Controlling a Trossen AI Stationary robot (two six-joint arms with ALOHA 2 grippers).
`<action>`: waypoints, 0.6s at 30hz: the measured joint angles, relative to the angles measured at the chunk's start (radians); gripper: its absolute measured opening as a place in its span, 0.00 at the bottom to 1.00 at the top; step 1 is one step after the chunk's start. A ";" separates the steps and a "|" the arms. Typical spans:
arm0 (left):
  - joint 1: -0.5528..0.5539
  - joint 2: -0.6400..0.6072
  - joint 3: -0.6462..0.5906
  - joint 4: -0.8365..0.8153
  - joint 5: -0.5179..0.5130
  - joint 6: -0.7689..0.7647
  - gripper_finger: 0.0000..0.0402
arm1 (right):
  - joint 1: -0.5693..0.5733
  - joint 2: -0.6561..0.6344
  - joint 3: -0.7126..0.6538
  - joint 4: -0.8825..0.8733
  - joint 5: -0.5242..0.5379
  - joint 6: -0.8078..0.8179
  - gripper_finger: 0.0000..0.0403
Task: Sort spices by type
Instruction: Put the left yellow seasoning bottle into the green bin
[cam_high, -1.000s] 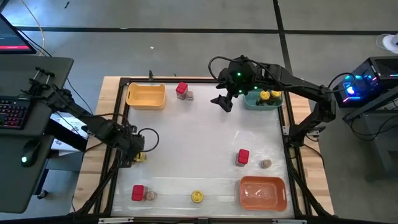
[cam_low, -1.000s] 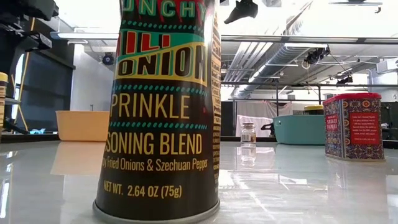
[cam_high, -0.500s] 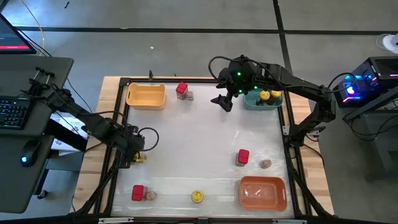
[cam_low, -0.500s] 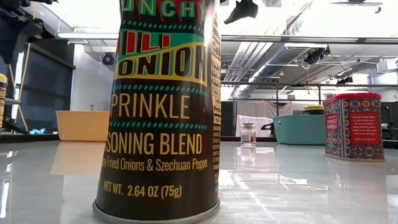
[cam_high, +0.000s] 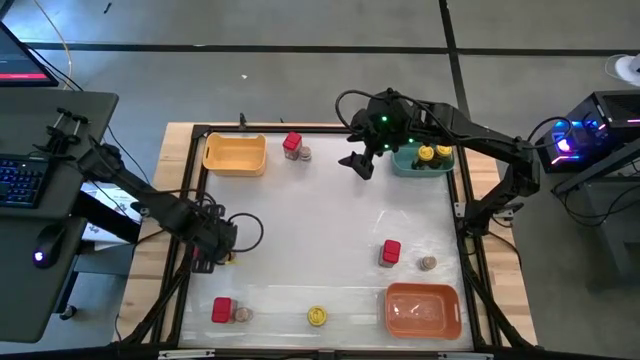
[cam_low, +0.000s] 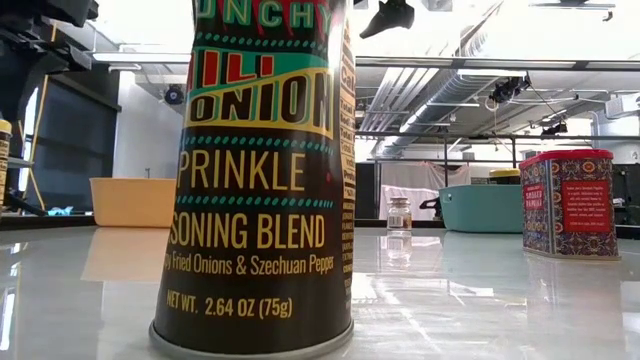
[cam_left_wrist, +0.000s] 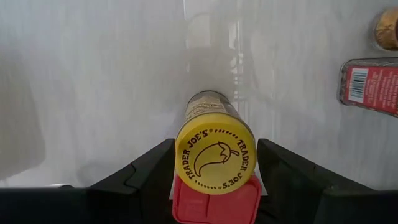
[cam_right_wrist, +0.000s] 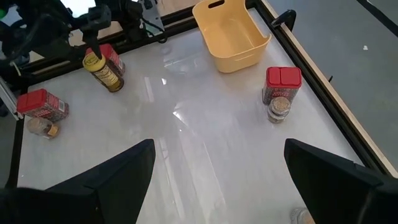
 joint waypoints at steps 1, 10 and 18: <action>0.000 0.002 0.000 0.000 0.000 0.000 0.53 | 0.000 0.000 0.000 0.003 0.000 0.000 0.88; 0.000 0.002 0.000 -0.008 0.013 -0.009 0.53 | 0.000 0.000 0.000 0.002 0.000 0.000 0.88; 0.000 0.002 0.000 -0.022 0.018 -0.026 0.53 | 0.000 0.000 0.000 0.002 0.000 -0.001 0.88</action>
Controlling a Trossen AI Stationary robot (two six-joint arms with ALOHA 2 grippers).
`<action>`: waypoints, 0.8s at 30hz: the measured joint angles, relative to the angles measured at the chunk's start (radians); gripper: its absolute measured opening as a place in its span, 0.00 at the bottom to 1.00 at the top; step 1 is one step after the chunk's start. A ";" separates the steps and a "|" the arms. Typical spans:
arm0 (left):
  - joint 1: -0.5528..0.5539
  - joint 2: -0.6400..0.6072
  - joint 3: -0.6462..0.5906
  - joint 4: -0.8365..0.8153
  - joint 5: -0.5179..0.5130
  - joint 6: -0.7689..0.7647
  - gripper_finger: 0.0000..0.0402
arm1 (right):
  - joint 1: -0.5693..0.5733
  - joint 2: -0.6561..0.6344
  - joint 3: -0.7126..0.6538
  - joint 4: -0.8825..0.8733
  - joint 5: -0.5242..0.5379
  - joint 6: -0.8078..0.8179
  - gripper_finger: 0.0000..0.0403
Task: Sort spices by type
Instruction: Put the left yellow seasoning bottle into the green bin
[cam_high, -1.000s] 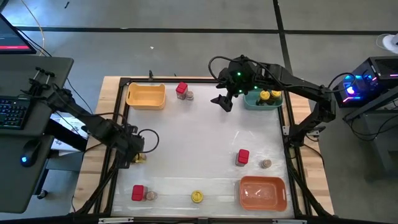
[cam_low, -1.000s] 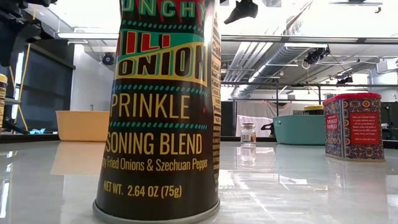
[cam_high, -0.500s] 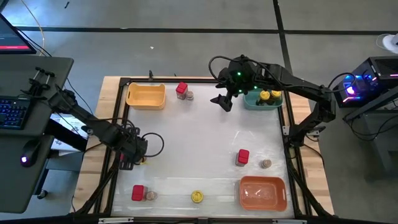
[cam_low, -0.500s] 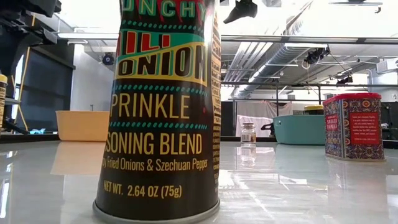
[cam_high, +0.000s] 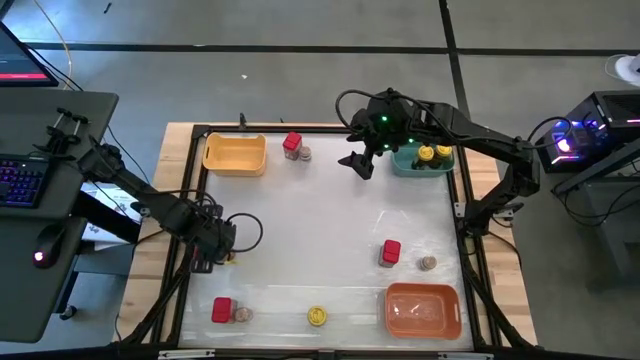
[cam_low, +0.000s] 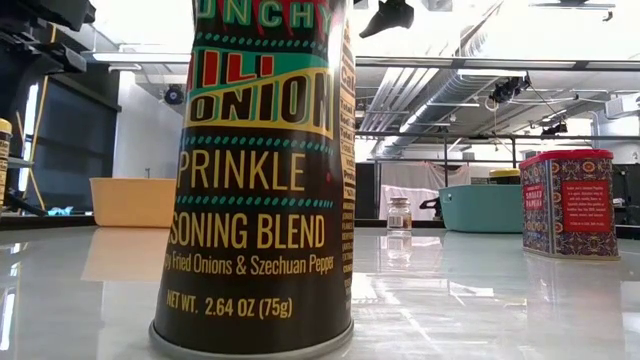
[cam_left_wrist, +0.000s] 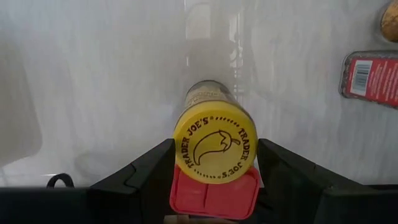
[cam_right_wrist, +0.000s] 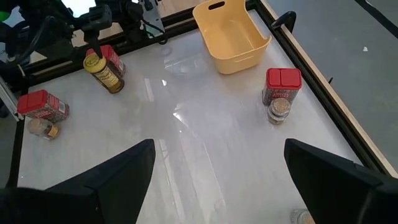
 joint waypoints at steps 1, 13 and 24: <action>0.000 0.000 0.000 0.001 0.000 -0.001 0.53 | 0.000 0.000 0.000 0.000 0.000 0.000 0.88; 0.000 -0.006 -0.049 0.041 -0.004 -0.009 0.53 | 0.000 0.000 0.000 0.000 0.000 0.000 0.88; 0.000 -0.004 -0.050 0.033 -0.004 -0.019 0.53 | 0.000 0.000 0.000 0.000 0.035 0.000 0.88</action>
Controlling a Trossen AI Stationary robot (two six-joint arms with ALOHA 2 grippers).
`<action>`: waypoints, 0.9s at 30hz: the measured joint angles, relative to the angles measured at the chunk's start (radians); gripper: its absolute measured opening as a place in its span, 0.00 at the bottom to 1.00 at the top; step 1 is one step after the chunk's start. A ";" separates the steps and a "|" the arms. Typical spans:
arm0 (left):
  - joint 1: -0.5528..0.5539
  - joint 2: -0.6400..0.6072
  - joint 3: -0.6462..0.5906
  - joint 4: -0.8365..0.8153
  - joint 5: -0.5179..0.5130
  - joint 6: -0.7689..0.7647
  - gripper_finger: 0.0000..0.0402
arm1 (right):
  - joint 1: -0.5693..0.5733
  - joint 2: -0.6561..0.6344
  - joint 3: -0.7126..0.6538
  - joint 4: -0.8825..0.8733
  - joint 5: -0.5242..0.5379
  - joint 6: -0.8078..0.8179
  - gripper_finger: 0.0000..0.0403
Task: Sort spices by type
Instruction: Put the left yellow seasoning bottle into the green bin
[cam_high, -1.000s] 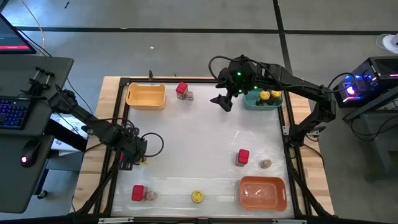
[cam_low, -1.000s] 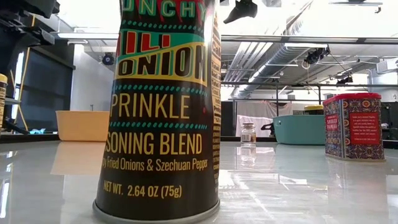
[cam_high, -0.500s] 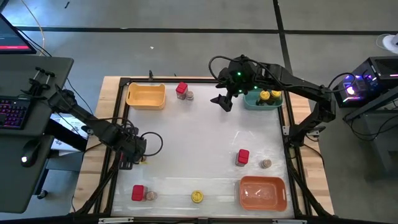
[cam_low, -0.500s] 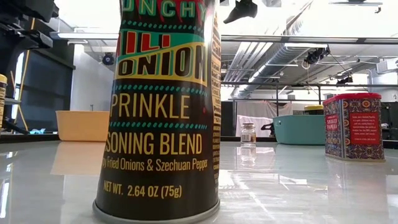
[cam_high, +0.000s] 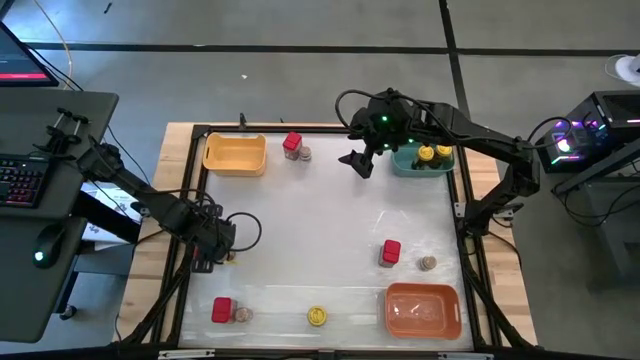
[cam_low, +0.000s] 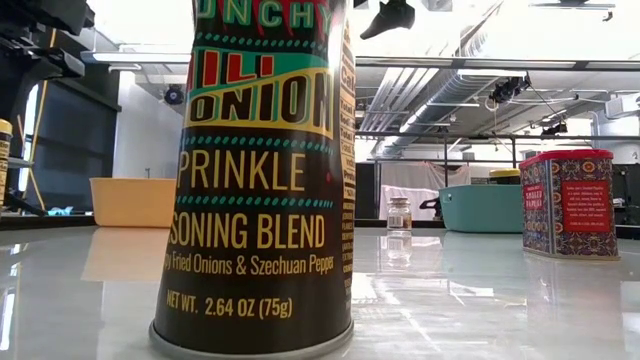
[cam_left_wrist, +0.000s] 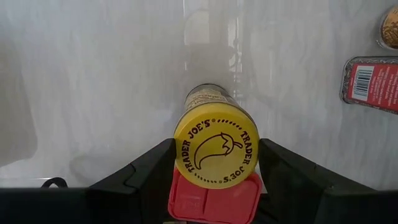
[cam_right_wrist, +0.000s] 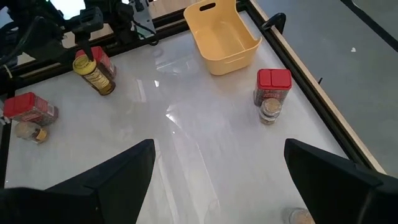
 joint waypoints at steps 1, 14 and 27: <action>0.000 0.000 0.000 0.000 0.001 -0.004 0.53 | 0.000 0.000 0.000 0.000 0.000 0.000 0.88; 0.007 0.004 0.062 -0.054 0.006 0.155 0.53 | 0.000 0.000 0.000 0.000 -0.001 0.000 0.88; 0.017 0.002 0.064 -0.052 -0.001 0.091 0.78 | 0.000 0.000 0.000 0.000 -0.001 0.002 0.88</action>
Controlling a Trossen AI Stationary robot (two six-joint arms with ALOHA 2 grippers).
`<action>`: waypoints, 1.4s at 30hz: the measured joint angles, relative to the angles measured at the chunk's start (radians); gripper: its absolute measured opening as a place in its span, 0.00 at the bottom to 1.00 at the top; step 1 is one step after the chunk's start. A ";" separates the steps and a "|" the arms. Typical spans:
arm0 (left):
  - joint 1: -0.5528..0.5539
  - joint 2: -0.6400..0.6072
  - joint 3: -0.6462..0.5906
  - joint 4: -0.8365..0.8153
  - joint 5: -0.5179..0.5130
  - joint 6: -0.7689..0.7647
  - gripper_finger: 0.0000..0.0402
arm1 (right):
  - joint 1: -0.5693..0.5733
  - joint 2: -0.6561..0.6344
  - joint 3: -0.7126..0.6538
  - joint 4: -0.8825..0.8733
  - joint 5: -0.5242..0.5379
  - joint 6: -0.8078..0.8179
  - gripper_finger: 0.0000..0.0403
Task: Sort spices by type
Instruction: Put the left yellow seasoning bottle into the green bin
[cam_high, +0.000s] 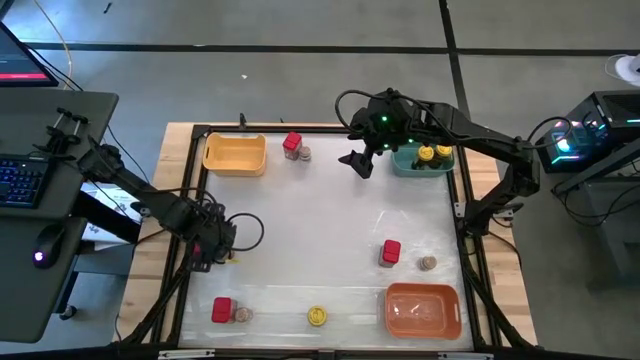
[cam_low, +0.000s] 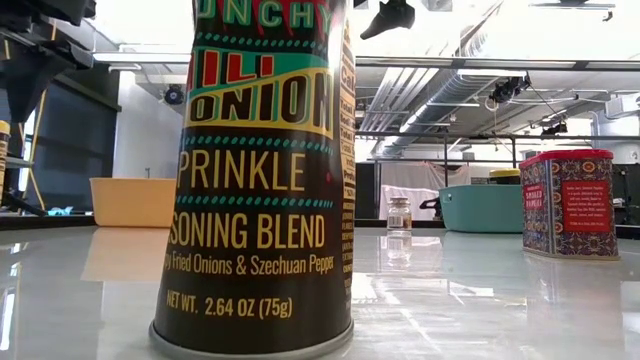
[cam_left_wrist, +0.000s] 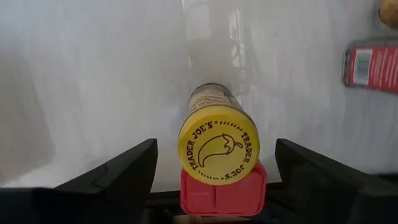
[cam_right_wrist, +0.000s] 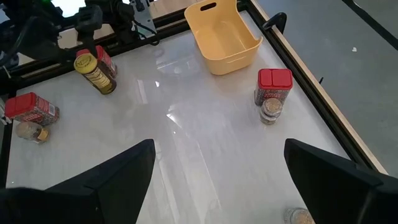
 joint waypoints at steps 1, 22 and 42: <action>0.000 0.000 0.000 0.000 0.000 -0.031 0.79 | 0.000 0.000 0.000 0.000 0.000 0.000 0.88; -0.001 0.000 -0.087 0.009 0.000 -0.222 0.78 | 0.000 0.000 0.000 0.000 0.000 -0.002 0.88; -0.001 -0.001 -0.105 0.099 -0.063 -0.109 0.78 | 0.000 0.000 0.000 0.000 0.000 -0.002 0.88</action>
